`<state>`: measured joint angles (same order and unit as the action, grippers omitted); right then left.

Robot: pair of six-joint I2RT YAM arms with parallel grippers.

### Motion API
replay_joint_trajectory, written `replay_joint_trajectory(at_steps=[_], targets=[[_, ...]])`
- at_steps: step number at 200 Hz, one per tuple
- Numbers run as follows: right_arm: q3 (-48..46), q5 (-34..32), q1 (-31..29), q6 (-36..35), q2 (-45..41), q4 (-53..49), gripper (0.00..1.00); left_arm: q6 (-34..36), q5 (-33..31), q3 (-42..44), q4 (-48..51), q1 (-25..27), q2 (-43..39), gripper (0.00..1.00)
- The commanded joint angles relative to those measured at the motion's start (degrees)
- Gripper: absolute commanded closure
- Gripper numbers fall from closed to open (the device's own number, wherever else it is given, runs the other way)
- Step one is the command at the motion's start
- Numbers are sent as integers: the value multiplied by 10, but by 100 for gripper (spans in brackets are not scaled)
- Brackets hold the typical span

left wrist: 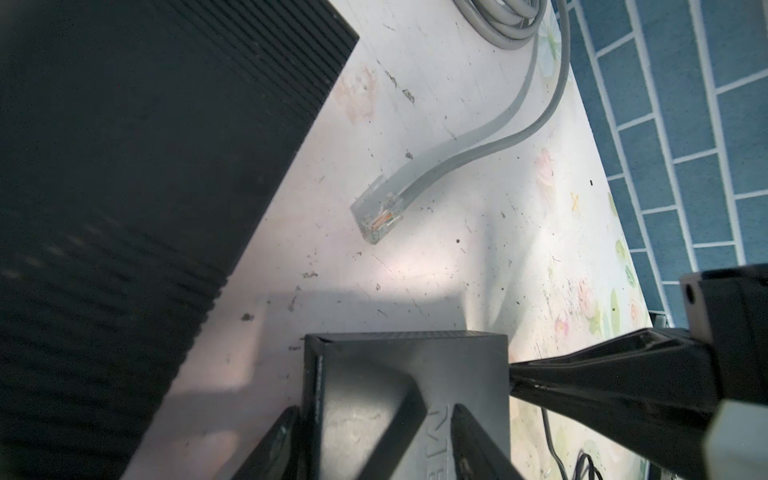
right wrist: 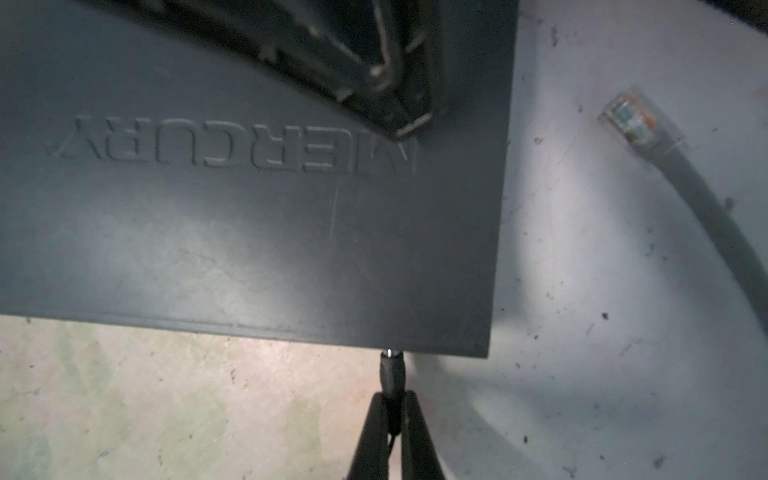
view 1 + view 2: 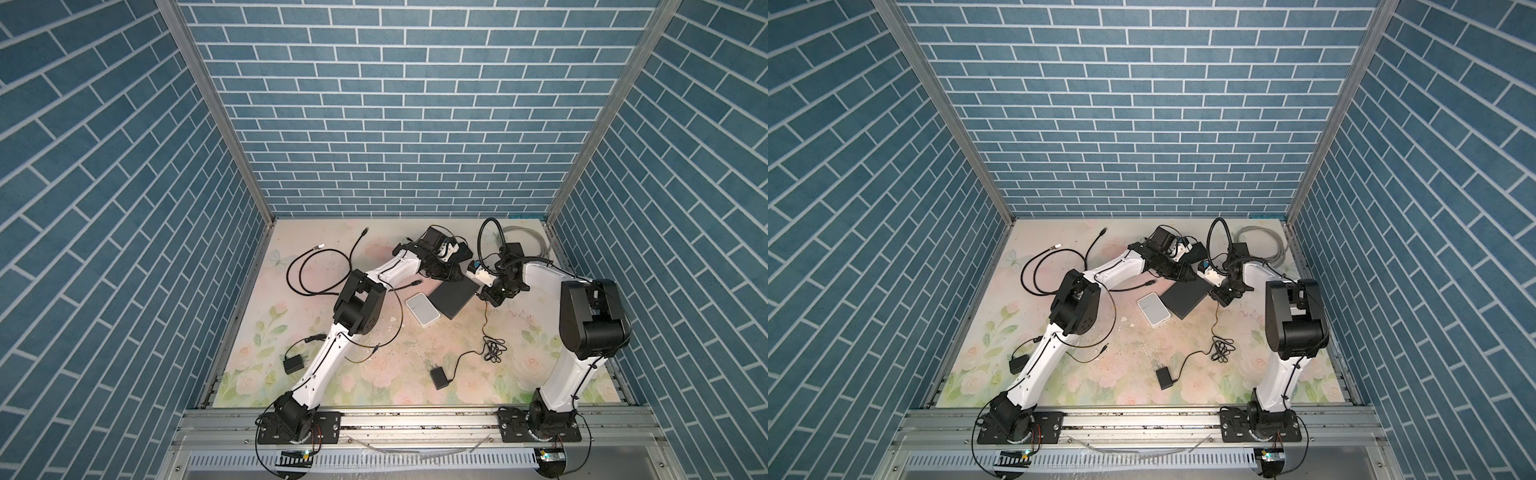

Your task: Insert the plug into the switch port

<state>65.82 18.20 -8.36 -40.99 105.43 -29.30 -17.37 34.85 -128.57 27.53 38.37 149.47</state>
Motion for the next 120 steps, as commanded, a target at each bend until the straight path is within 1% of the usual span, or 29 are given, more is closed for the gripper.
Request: replay_joint_trajectory(at_steps=[1, 31, 49, 76, 93, 120], targets=[[-25, -15, -3, -14, -23, 65, 100, -2, 29, 31, 60, 15, 4, 42], [-52, 4, -4, 8, -52, 132, 100, -13, 41, 67, 35, 21, -18, 42], [-58, 10, -5, 8, -53, 160, 100, -7, 26, 73, 33, 21, -20, 42], [-52, 33, -6, -22, -44, 157, 100, 29, -6, 13, 88, 18, 6, 41], [-58, 50, -7, -50, -46, 160, 100, 42, -9, -17, 100, 14, 20, 40], [-58, 54, -8, -70, -44, 151, 100, 62, -9, -63, 117, 10, 39, 39]])
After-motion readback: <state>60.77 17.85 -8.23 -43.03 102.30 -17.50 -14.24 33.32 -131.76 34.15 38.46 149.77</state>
